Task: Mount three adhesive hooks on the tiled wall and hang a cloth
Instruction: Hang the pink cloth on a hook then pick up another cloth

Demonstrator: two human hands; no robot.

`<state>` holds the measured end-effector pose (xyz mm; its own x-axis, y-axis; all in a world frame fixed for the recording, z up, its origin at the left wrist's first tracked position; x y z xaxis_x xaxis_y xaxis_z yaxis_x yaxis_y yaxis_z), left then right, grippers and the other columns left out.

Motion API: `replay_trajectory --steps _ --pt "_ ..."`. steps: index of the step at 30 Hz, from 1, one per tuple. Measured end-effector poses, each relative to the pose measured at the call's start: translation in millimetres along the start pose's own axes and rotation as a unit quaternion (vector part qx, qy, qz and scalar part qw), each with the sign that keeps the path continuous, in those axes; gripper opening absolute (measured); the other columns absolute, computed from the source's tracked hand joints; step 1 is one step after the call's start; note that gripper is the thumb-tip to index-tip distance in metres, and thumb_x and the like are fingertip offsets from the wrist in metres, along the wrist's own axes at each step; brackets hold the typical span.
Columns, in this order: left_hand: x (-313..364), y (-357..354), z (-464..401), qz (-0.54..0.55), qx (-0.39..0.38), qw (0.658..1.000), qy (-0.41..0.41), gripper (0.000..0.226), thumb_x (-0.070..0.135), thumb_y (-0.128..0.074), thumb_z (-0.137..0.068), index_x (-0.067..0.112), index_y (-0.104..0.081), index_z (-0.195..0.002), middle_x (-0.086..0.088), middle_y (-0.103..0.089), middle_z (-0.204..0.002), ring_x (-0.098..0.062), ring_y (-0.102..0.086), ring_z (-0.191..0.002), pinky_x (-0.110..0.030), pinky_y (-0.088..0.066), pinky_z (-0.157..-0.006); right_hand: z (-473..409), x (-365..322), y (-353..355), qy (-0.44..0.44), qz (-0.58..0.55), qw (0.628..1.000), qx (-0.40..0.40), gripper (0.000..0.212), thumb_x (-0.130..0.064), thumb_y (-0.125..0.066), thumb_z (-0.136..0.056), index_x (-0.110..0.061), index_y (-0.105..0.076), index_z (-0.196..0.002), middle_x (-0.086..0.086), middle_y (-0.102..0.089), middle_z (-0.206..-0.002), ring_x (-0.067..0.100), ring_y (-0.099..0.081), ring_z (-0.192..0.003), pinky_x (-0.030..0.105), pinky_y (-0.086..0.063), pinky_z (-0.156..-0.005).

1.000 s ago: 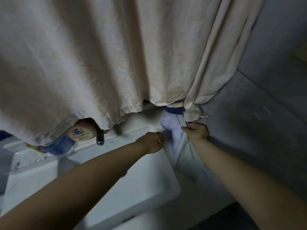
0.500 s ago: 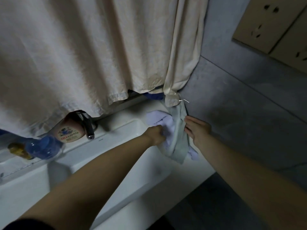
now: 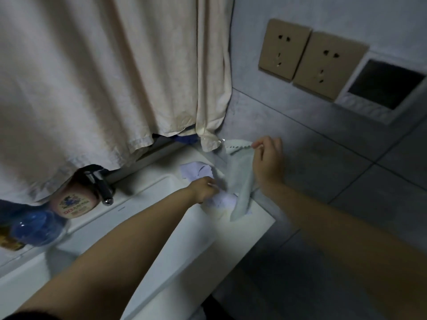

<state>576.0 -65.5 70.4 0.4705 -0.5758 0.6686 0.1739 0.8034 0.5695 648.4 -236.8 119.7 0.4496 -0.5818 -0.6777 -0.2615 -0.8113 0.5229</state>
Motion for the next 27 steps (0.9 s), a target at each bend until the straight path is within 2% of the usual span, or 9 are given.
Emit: replay_trajectory --steps 3,6,10,13,15,18,21,24,27 --pt "18 6 14 -0.015 0.048 0.997 -0.061 0.033 0.017 -0.053 -0.096 0.010 -0.060 -0.127 -0.010 -0.065 -0.124 -0.033 -0.063 -0.112 -0.035 -0.052 -0.086 3 -13 32 0.059 0.005 0.998 -0.007 0.022 -0.013 -0.036 -0.089 -0.014 -0.058 -0.087 0.008 -0.046 -0.101 0.024 -0.054 -0.081 0.035 -0.048 -0.080" --pt "45 12 28 0.003 0.150 0.980 -0.130 0.021 0.019 -0.059 -0.092 0.009 -0.068 -0.108 -0.010 -0.072 -0.107 -0.032 -0.069 -0.097 -0.035 -0.054 -0.088 7 -22 64 0.075 0.028 0.997 -0.019 0.022 -0.012 -0.037 -0.095 -0.019 -0.057 -0.090 0.004 -0.047 -0.103 0.020 -0.055 -0.083 0.041 -0.050 -0.081" --pt "95 5 69 0.003 0.173 0.954 -0.246 0.035 0.019 -0.067 -0.089 0.012 -0.062 -0.123 0.001 -0.065 -0.117 -0.017 -0.064 -0.094 -0.023 -0.047 -0.085 17 -35 111 0.118 0.038 0.992 -0.017 0.021 -0.005 -0.041 -0.097 -0.015 -0.059 -0.093 0.003 -0.050 -0.101 0.018 -0.057 -0.086 0.041 -0.050 -0.079" --pt "127 -9 95 0.004 0.126 0.935 -0.332 0.048 0.019 -0.067 -0.092 0.014 -0.054 -0.138 -0.002 -0.058 -0.134 -0.021 -0.063 -0.110 -0.022 -0.046 -0.090 28 -43 143 0.134 0.034 0.990 -0.032 0.019 -0.002 -0.045 -0.096 -0.013 -0.060 -0.097 -0.001 -0.049 -0.100 0.010 -0.053 -0.087 0.030 -0.047 -0.081" --pt "145 -22 106 -0.019 0.066 0.929 -0.364 0.043 0.019 -0.062 -0.095 0.011 -0.055 -0.137 -0.005 -0.059 -0.137 -0.019 -0.059 -0.118 -0.016 -0.042 -0.092 38 -49 165 0.147 0.028 0.988 -0.037 0.017 -0.001 -0.048 -0.095 -0.012 -0.061 -0.097 -0.001 -0.051 -0.099 0.006 -0.052 -0.088 0.020 -0.044 -0.082" --pt "164 -37 126 0.004 -0.007 0.920 -0.392 0.019 0.016 -0.059 -0.096 0.005 -0.067 -0.109 -0.003 -0.068 -0.105 -0.007 -0.062 -0.094 -0.017 -0.043 -0.084 53 -56 199 0.155 0.032 0.986 -0.045 0.014 -0.003 -0.052 -0.095 -0.013 -0.062 -0.097 0.001 -0.054 -0.098 0.003 -0.054 -0.090 0.014 -0.042 -0.083" --pt "184 -53 146 0.016 -0.049 0.905 -0.422 0.009 0.016 -0.059 -0.096 0.013 -0.066 -0.091 0.007 -0.062 -0.080 0.006 -0.055 -0.068 -0.014 -0.043 -0.069 68 -56 239 0.158 0.062 0.985 -0.041 0.013 -0.005 -0.053 -0.095 -0.014 -0.063 -0.096 -0.001 -0.055 -0.098 0.008 -0.055 -0.092 0.016 -0.041 -0.084" --pt "213 -76 171 0.005 -0.092 0.885 -0.456 0.010 0.022 -0.060 -0.096 0.014 -0.066 -0.093 0.006 -0.062 -0.081 -0.004 -0.055 -0.075 -0.020 -0.043 -0.071 85 -46 291 0.124 0.105 0.987 -0.003 0.014 -0.007 -0.054 -0.095 -0.016 -0.064 -0.096 -0.003 -0.055 -0.098 0.006 -0.055 -0.091 0.014 -0.040 -0.083" --pt "243 -106 198 -0.023 -0.123 0.864 -0.489 0.025 0.023 -0.057 -0.097 -0.001 -0.061 -0.094 -0.004 -0.054 -0.083 -0.012 -0.048 -0.077 -0.027 -0.039 -0.073 104 -35 342 0.083 0.135 0.986 0.041 0.013 -0.010 -0.054 -0.094 -0.019 -0.063 -0.098 -0.003 -0.058 -0.100 0.006 -0.055 -0.091 0.014 -0.040 -0.083"
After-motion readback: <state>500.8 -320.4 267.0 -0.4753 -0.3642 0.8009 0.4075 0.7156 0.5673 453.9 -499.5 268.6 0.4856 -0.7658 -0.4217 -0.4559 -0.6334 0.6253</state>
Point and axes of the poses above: each hand's wrist, its own z-axis away from the middle knuckle, its own y-axis out of the back of the hand, x = y × z, the point moved 1 cm from there along -z, towards the middle knuckle
